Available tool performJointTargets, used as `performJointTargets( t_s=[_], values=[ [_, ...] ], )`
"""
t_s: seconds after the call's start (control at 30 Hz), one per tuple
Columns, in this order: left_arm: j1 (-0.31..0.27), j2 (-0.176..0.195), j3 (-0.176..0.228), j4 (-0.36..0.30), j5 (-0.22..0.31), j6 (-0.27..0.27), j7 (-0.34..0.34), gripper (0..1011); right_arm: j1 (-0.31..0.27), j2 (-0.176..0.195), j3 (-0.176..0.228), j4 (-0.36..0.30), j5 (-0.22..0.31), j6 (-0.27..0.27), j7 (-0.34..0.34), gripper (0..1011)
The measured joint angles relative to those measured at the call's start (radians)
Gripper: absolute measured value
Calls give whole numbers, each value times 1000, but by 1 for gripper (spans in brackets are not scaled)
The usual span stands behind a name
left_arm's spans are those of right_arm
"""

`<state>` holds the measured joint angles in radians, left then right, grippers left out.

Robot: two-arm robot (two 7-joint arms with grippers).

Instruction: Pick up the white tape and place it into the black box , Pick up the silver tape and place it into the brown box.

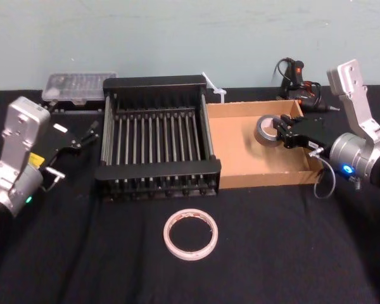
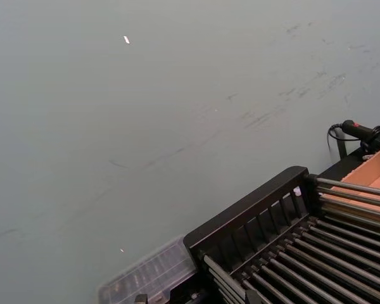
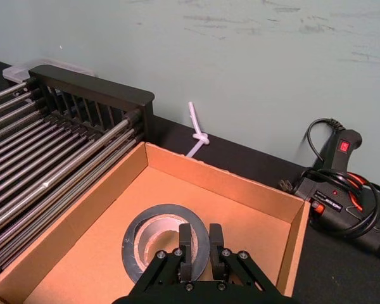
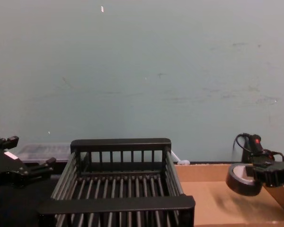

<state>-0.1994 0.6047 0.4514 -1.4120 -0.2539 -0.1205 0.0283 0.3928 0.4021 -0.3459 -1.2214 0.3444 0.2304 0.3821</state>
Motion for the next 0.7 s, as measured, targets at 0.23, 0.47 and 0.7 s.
performJointTargets(
  t_s=[0.23, 0.47, 0.7],
  values=[
    [0, 0, 0, 0, 0, 0, 0, 1001, -2, 1, 1, -3, 1, -1, 0, 173],
    [0, 0, 0, 0, 0, 0, 0, 1001, -3, 1, 1, -4, 2, -1, 0, 345],
    [0, 0, 0, 0, 0, 0, 0, 1001, -3, 2, 1, -6, 3, -2, -1, 569]
  ],
)
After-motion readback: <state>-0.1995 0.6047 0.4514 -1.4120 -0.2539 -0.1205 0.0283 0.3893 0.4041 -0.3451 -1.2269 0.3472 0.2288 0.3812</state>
